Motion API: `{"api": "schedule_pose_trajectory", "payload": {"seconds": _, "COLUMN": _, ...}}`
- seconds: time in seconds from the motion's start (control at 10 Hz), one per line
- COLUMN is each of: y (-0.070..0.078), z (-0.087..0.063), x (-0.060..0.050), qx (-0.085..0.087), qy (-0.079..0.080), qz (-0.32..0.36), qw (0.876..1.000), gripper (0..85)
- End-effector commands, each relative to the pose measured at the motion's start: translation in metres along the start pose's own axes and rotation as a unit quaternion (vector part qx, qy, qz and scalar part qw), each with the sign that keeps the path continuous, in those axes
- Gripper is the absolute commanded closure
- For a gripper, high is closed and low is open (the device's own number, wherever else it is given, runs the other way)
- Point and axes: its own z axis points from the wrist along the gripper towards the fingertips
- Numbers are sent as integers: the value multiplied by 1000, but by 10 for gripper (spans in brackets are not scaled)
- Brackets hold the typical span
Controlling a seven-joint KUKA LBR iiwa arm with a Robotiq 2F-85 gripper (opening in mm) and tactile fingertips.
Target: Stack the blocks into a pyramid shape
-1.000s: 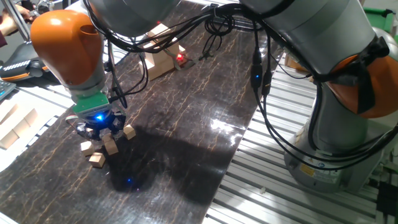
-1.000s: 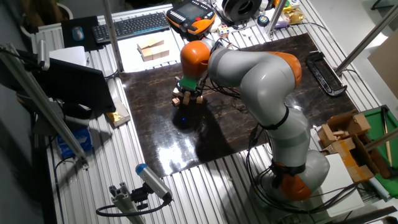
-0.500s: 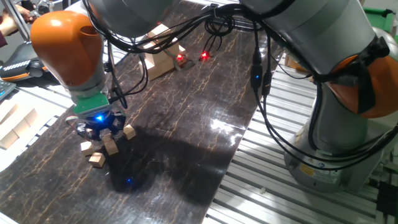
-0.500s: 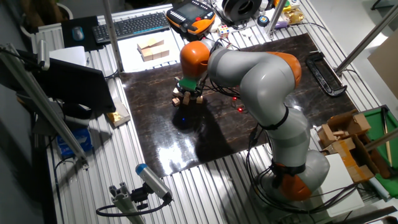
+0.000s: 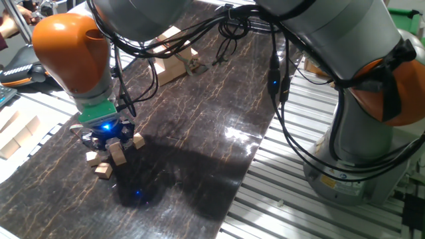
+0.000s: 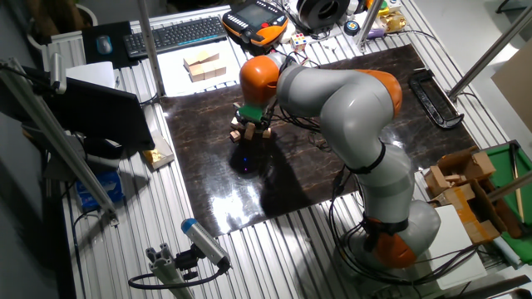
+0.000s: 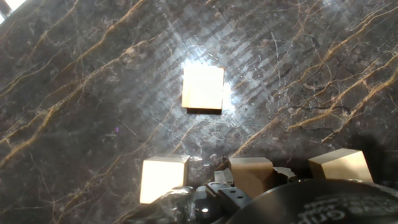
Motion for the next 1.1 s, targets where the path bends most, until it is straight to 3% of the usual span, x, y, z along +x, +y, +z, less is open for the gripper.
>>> {"api": "schedule_pose_trajectory", "payload": {"seconds": 0.0, "y": 0, "z": 0, "x": 0, "qx": 0, "qy": 0, "qz": -1, "qw": 1000, "gripper": 393}}
{"api": "schedule_pose_trajectory", "payload": {"seconds": 0.4, "y": 0, "z": -8, "x": -1, "qx": 4, "qy": -3, "qz": 0, "qw": 1000, "gripper": 347}}
{"api": "schedule_pose_trajectory", "payload": {"seconds": 0.6, "y": -1, "z": -19, "x": -2, "qx": 9, "qy": -2, "qz": 4, "qw": 1000, "gripper": 343}}
{"api": "schedule_pose_trajectory", "payload": {"seconds": 1.0, "y": -17, "z": -40, "x": -5, "qx": 13, "qy": -3, "qz": 5, "qw": 1000, "gripper": 347}}
